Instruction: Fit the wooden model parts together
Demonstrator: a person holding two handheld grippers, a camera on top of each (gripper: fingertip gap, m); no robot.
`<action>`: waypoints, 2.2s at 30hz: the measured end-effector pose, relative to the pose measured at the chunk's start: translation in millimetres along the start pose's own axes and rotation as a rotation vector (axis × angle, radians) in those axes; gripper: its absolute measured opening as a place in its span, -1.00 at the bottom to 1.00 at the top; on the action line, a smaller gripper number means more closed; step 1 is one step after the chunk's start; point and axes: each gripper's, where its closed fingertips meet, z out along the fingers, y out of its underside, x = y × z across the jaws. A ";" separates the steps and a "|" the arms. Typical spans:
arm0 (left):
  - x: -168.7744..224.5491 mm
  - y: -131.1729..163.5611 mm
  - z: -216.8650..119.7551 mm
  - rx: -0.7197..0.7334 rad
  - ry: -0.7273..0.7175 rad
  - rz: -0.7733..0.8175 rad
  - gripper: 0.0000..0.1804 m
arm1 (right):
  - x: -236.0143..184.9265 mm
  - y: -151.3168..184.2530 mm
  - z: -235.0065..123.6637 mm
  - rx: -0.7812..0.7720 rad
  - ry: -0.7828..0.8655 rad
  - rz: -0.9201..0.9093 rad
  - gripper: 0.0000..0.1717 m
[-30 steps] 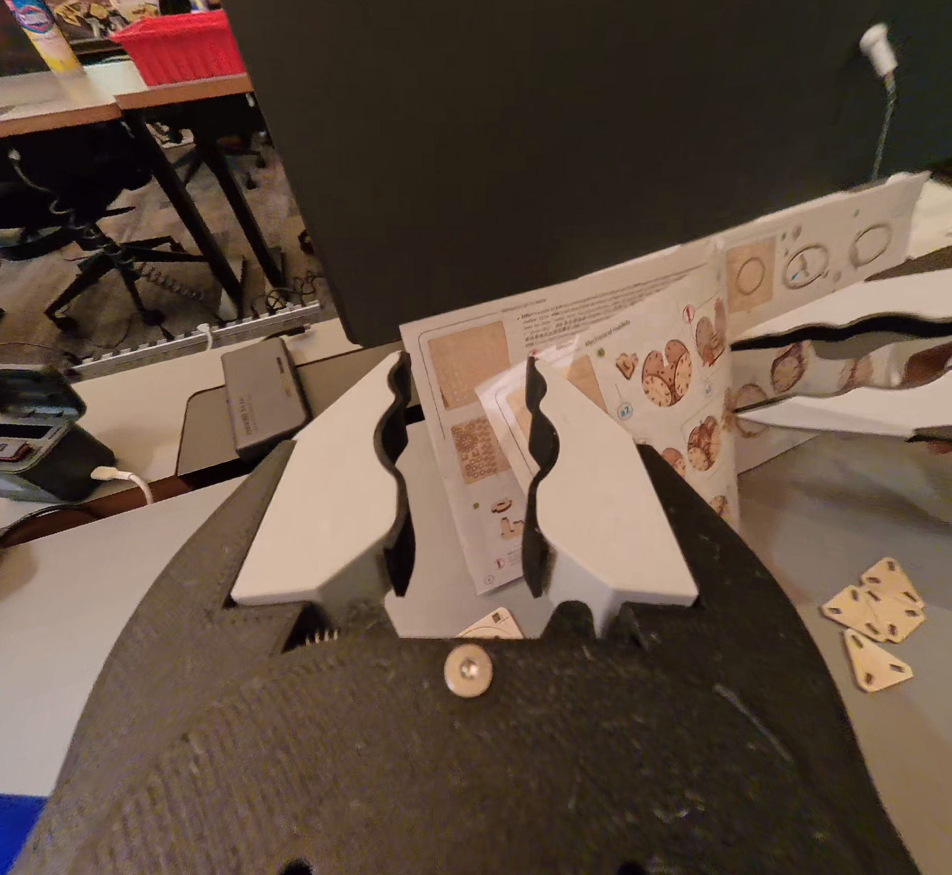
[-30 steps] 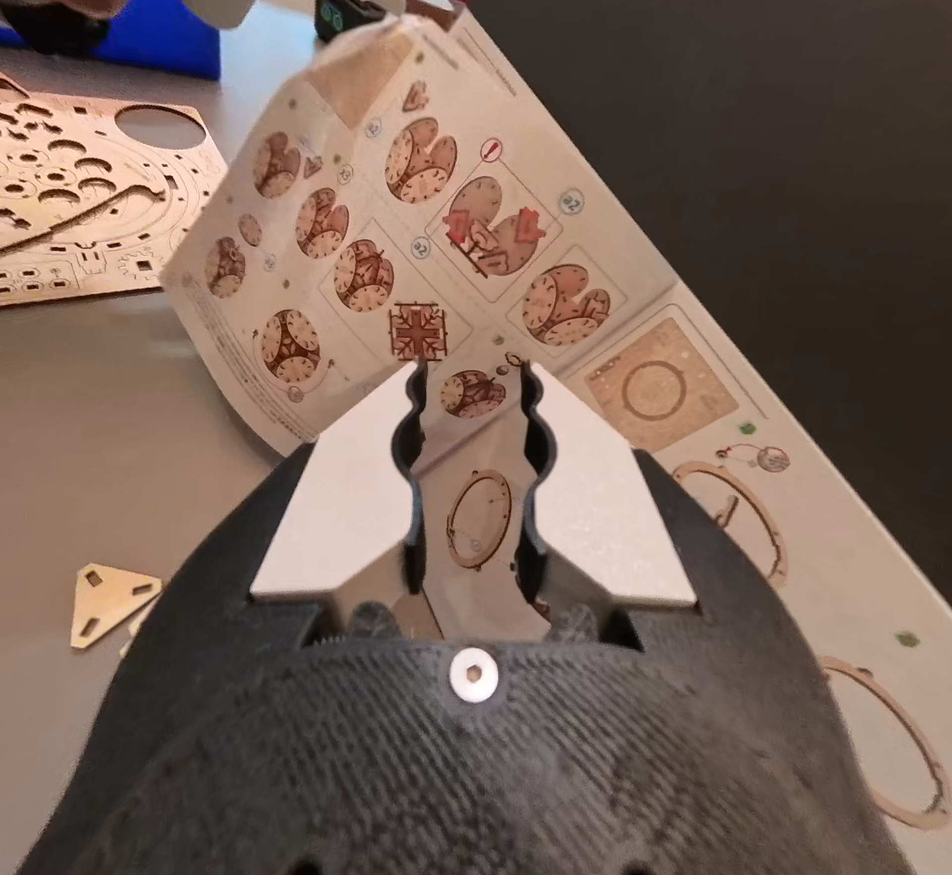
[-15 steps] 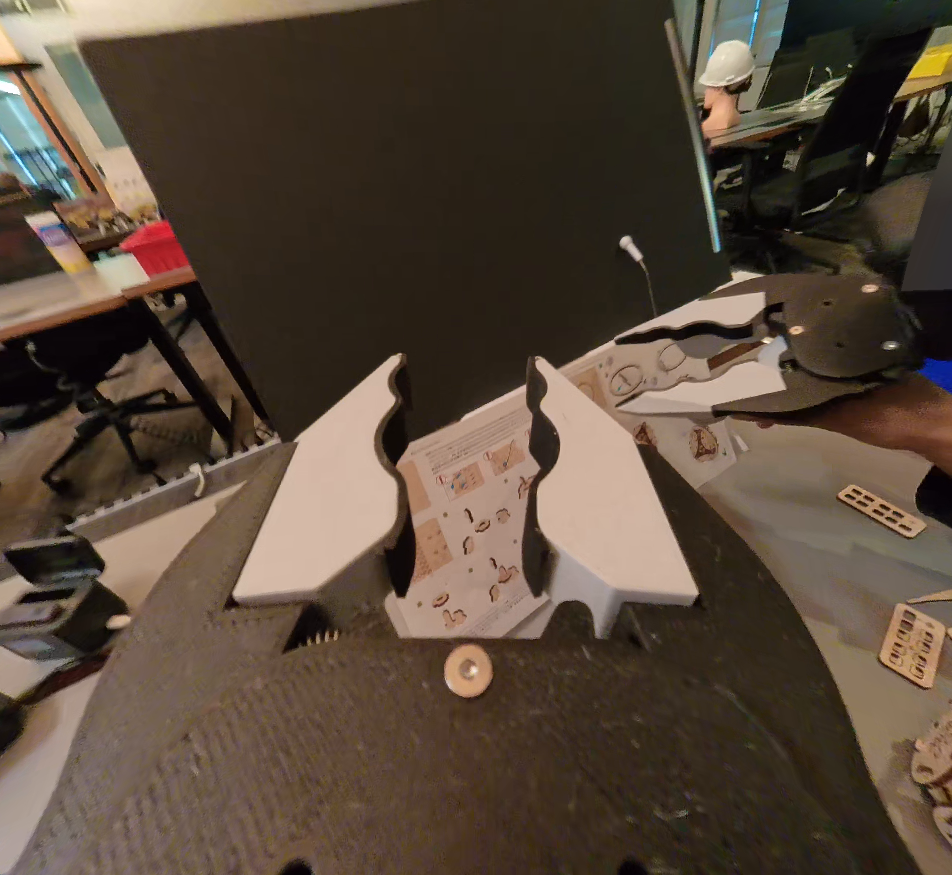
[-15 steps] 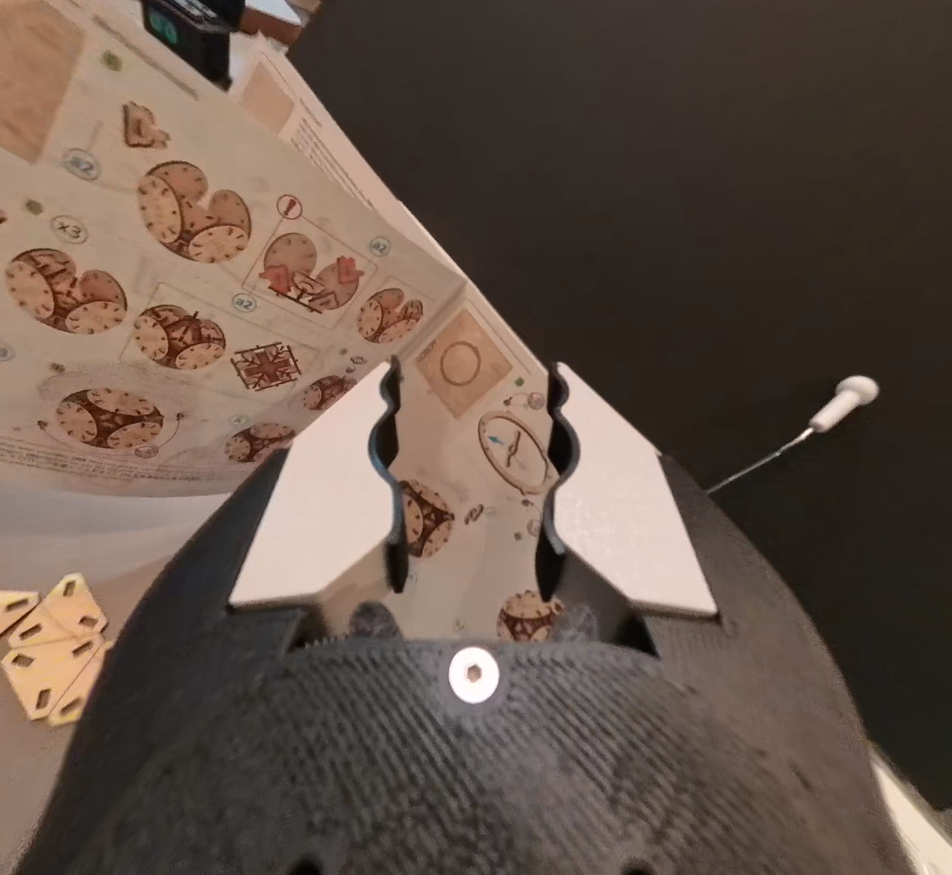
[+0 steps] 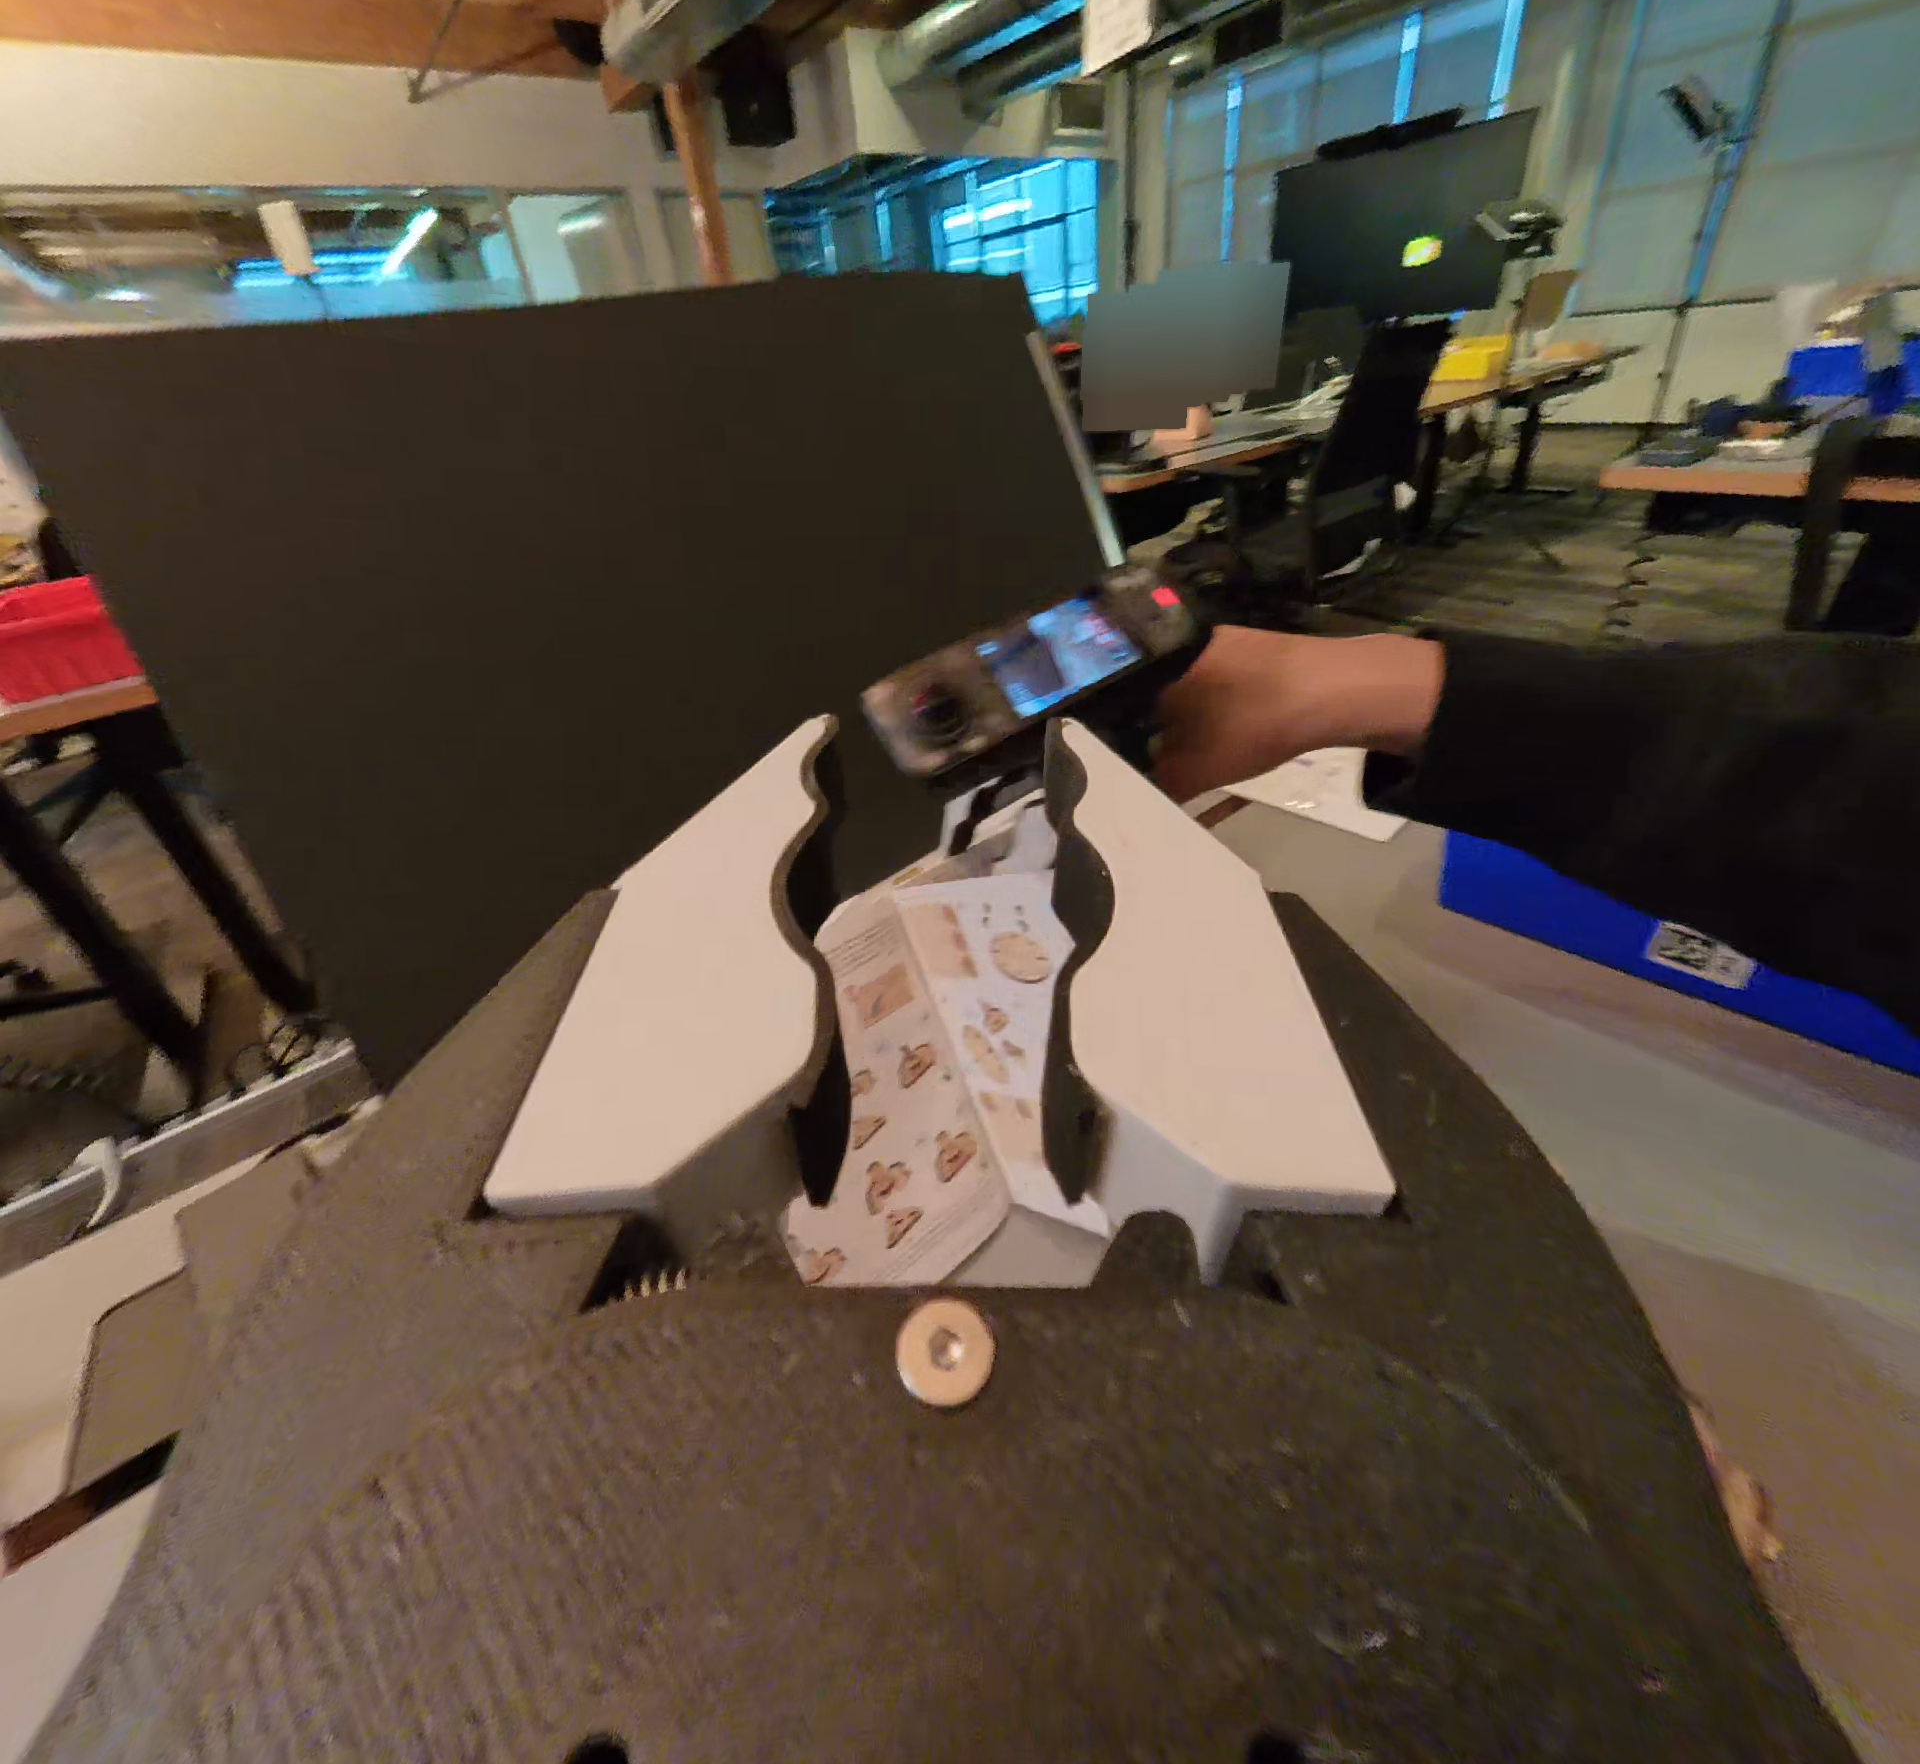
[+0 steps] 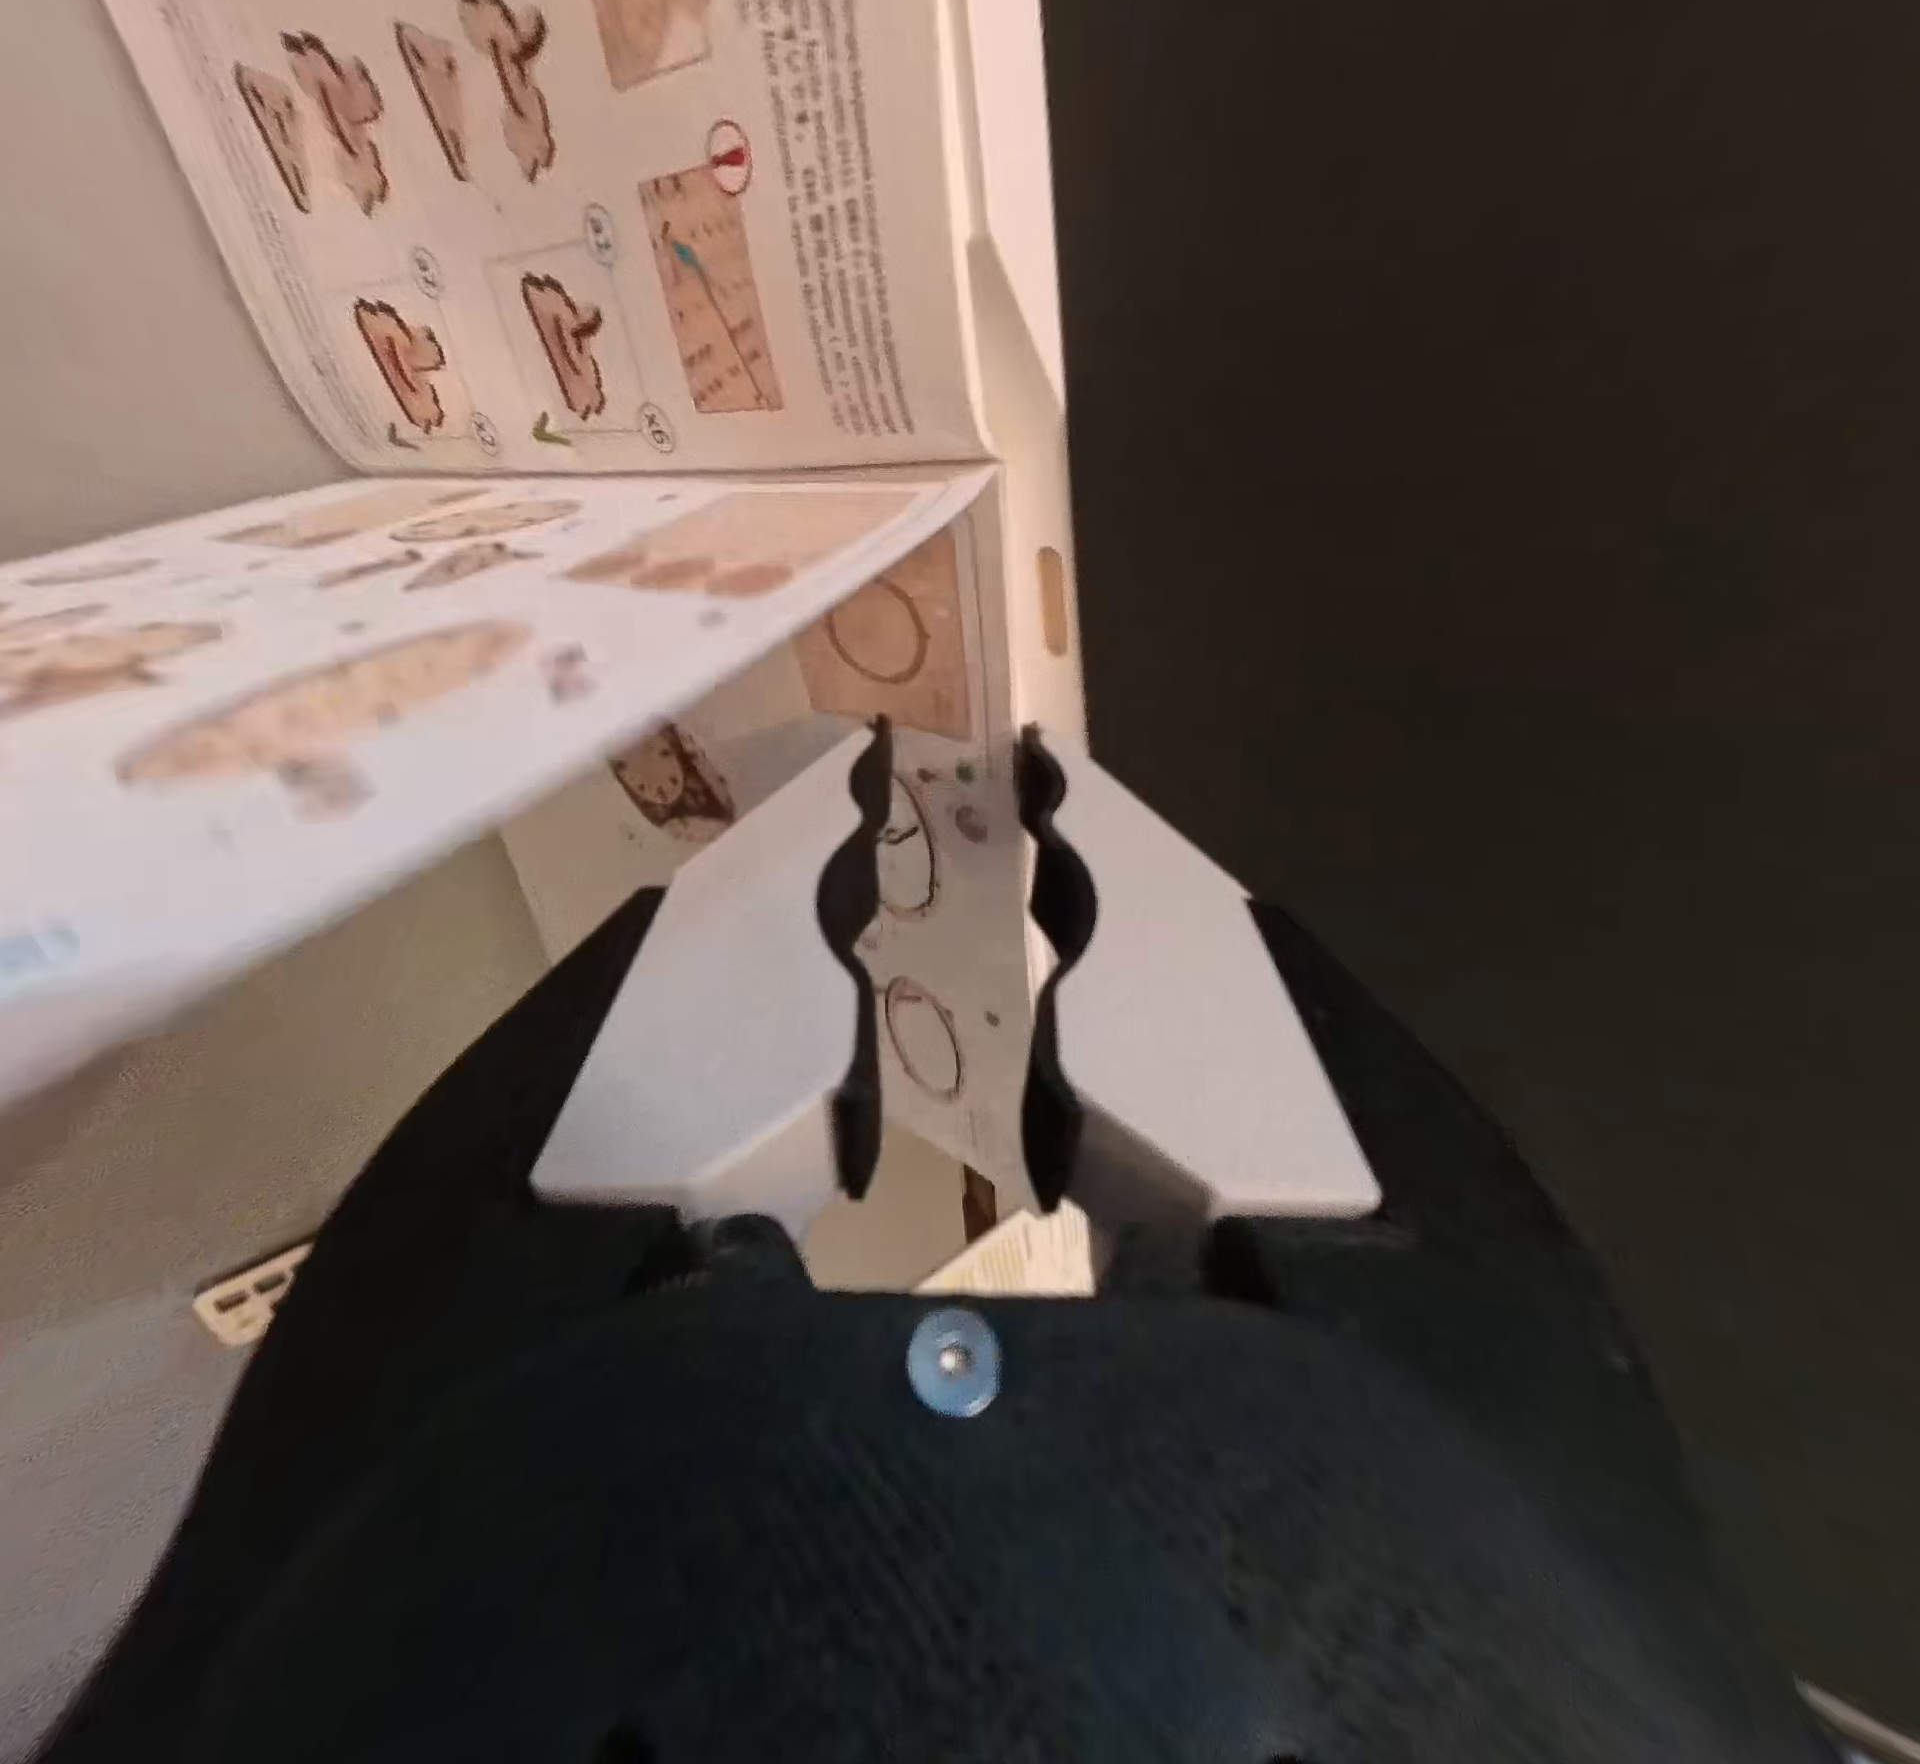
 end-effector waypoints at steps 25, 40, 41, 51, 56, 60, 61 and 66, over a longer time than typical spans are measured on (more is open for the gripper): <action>251.8 4.6 22.7 -0.004 0.425 0.034 -0.63 | -36.9 35.6 -217.5 0.154 -0.143 0.661 -1.00; 136.0 -31.6 15.0 0.123 -0.209 0.375 -0.86 | -104.0 36.7 -259.7 0.379 -0.401 0.779 -1.00; 148.7 -44.6 4.9 0.184 -0.185 0.367 -0.84 | -103.2 36.7 -258.4 0.386 -0.414 0.791 -1.00; 253.0 32.9 32.1 -0.062 0.039 0.664 -1.00 | -89.7 38.4 -265.6 0.409 -0.384 0.818 -1.00; 164.6 33.0 46.8 -0.146 -0.333 0.799 -1.00 | -88.5 45.8 -278.1 0.416 -0.340 0.818 -1.00; 129.1 12.3 36.7 -0.111 -0.426 0.704 -1.00 | -90.7 50.9 -279.9 0.444 -0.361 0.845 -1.00; 133.9 8.7 35.3 -0.090 -0.400 0.667 -1.00 | -92.9 50.1 -278.4 0.449 -0.379 0.851 -1.00; 203.0 2.7 36.3 0.047 -0.292 0.691 -1.00 | -108.2 35.6 -274.8 0.472 -0.497 0.847 -1.00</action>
